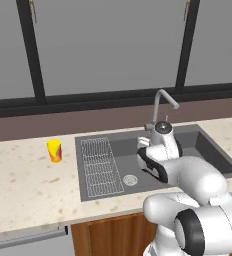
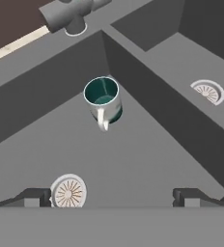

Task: Move any existing items from the left basin to the right basin for drying. Then move the cup from the counter to the left basin of the sink for washing.

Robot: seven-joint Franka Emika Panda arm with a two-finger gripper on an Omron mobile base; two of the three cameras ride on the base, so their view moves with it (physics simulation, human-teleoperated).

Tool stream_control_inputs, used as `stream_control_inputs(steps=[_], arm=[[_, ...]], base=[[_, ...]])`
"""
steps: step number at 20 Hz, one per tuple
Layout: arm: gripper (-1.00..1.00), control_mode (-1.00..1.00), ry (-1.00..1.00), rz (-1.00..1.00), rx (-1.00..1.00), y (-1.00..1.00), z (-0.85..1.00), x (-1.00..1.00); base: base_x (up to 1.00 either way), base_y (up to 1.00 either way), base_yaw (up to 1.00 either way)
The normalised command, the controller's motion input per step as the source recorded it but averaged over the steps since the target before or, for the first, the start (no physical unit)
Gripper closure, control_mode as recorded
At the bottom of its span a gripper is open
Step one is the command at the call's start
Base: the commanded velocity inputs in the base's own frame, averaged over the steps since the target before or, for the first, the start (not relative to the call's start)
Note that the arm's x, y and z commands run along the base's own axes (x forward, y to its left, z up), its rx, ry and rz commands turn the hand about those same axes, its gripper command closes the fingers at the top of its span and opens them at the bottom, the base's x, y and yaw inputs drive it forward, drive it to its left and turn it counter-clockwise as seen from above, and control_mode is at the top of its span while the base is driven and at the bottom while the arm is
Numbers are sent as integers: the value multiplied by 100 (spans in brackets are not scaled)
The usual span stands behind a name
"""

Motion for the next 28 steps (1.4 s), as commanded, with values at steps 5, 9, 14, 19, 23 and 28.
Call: stream_control_inputs(steps=[5, 9, 14, 19, 23, 28], arm=[[-100, -100, 1, 0, -3, 0, -27, 25], [-100, -100, 0, 0, -1, 0, -22, 24], [-100, -100, 0, 0, 0, 0, -17, 23], [-100, -100, 0, 0, 0, 0, -18, 23], [-100, -100, 0, 0, 0, 0, -19, 25], [-100, -100, 0, 0, 0, -10, -22, 21]], base=[[0, 0, 0], [0, 0, 0], [0, 0, 0], [0, 0, 0], [0, 0, 0], [0, 0, 0]])
